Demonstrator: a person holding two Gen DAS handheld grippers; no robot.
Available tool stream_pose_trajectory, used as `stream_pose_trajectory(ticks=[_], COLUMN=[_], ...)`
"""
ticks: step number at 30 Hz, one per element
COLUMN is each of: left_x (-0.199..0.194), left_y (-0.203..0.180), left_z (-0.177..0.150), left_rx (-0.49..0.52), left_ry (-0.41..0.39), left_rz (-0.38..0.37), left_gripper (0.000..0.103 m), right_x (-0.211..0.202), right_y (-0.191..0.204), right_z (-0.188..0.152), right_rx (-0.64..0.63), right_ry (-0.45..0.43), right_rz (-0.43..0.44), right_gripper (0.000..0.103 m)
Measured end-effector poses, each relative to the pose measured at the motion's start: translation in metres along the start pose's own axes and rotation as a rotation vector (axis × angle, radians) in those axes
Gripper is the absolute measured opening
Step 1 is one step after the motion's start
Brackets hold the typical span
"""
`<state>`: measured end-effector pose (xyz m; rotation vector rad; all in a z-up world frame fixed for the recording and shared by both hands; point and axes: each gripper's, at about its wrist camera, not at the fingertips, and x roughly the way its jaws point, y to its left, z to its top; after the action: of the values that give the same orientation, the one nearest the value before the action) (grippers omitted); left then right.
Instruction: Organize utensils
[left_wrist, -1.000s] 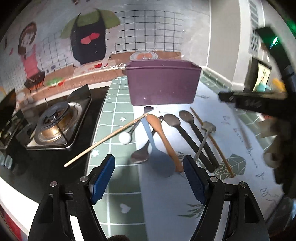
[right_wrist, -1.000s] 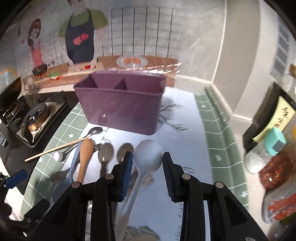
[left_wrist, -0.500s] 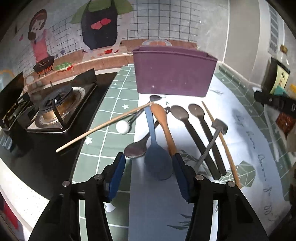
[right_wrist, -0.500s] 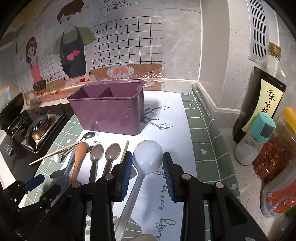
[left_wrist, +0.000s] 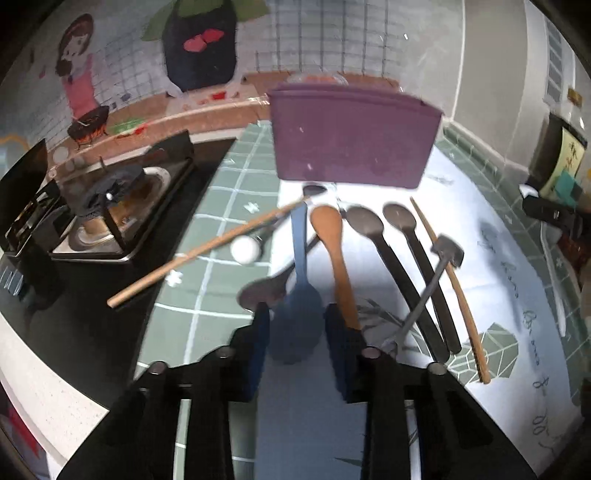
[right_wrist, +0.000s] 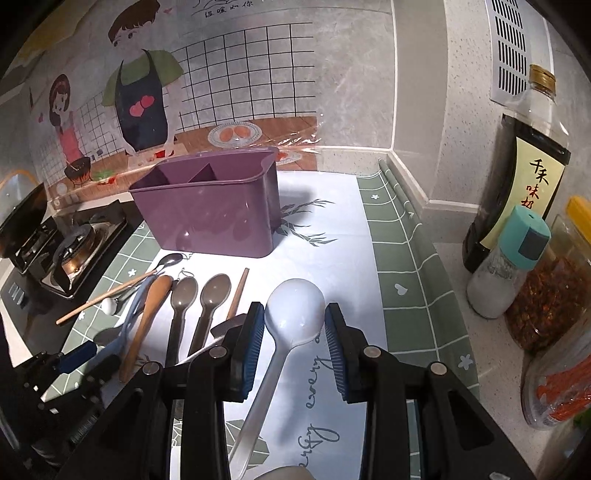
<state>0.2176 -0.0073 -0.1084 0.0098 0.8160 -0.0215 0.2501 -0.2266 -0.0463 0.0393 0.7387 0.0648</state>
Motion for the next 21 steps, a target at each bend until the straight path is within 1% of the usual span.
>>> stream_pose_trajectory(ticks=[3,5,9,10,12,14,15,16,17,18,20,21], left_x=[-0.016,-0.025,-0.038,-0.039,-0.038,-0.038,-0.038,-0.04,-0.042,-0.046,-0.048,-0.046], left_y=[0.008,0.014,0.024,0.025,0.029,0.031,0.031,0.028,0.024,0.018,0.006,0.0], left_z=[0.008,0.014,0.026,0.027,0.026,0.02,0.015,0.011,0.005,-0.002,-0.014,-0.018], left_rx=[0.005,0.005,0.006,0.014,0.033,0.054,0.082,0.128,0.189,0.288,0.44,0.516], left_ry=[-0.057,-0.083,-0.1,-0.084,-0.038,-0.029,-0.029,-0.03,-0.043,-0.062,-0.071,-0.062], left_rz=[-0.005,-0.011,-0.03,-0.059,-0.144,-0.203,-0.223,-0.229,-0.227,-0.223,-0.217,-0.209], left_gripper=[0.018,0.018,0.017,0.017,0.017,0.019,0.019,0.02,0.024,0.029,0.033,0.033], right_x=[-0.001,-0.003,-0.003,-0.003,-0.003,-0.003,-0.004,-0.005,-0.005,-0.005,-0.004,-0.003], right_y=[0.002,0.004,0.011,0.013,0.015,0.016,0.015,0.015,0.014,0.013,0.012,0.012], right_z=[0.003,0.006,0.01,0.01,0.01,0.009,0.009,0.008,0.007,0.006,0.005,0.004], right_rx=[-0.005,-0.002,0.002,0.001,0.004,0.002,0.001,0.001,0.002,0.001,-0.006,-0.008], right_ry=[-0.012,-0.023,-0.024,-0.021,-0.013,-0.005,-0.004,-0.003,0.002,0.005,0.01,0.015], right_rz=[0.004,0.018,0.046,0.049,0.063,0.075,0.074,0.074,0.076,0.077,0.072,0.07], right_gripper=[0.031,0.031,0.031,0.031,0.031,0.031,0.031,0.031,0.031,0.031,0.031,0.031])
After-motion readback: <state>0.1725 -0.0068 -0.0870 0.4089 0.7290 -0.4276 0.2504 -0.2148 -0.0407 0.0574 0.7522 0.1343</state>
